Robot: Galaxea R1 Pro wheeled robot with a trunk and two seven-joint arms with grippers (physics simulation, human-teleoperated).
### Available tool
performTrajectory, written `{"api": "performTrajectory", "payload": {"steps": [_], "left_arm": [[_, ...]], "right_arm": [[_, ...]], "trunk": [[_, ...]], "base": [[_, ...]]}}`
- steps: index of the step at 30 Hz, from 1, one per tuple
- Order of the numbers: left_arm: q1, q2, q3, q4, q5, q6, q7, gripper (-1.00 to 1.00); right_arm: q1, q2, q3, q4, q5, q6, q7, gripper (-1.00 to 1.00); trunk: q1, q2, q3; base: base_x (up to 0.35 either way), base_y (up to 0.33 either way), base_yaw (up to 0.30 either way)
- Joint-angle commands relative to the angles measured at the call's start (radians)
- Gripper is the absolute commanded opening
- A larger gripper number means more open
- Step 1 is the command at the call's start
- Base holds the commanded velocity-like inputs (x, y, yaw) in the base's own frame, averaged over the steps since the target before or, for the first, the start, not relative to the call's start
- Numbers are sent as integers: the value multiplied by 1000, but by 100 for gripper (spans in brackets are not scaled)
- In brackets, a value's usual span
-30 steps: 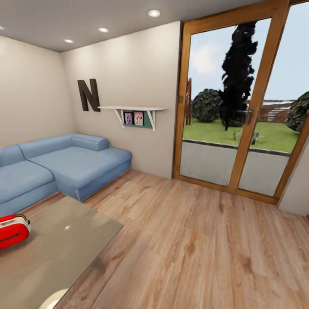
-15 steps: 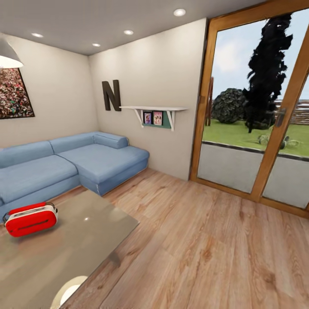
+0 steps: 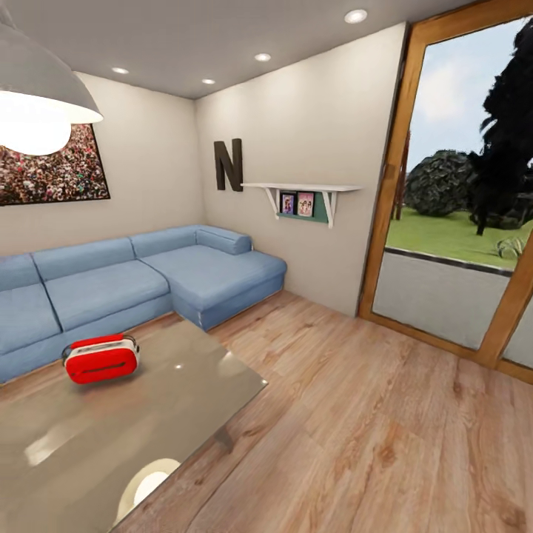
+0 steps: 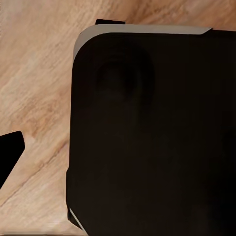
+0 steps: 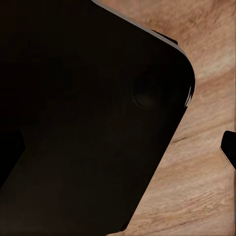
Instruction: Turn on the radio receiver that's on the table in the living room.
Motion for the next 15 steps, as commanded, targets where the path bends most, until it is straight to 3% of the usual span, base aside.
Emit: {"api": "performTrajectory", "payload": {"steps": [1,15], "left_arm": [[0,0,0,0,0,0,0,100],[0,0,0,0,0,0,0,100]], "right_arm": [[0,0,0,0,0,0,0,100],[0,0,1,0,0,0,0,100]], "trunk": [[0,0,0],[0,0,0]], "base": [[0,0,284],[0,0,284]]}}
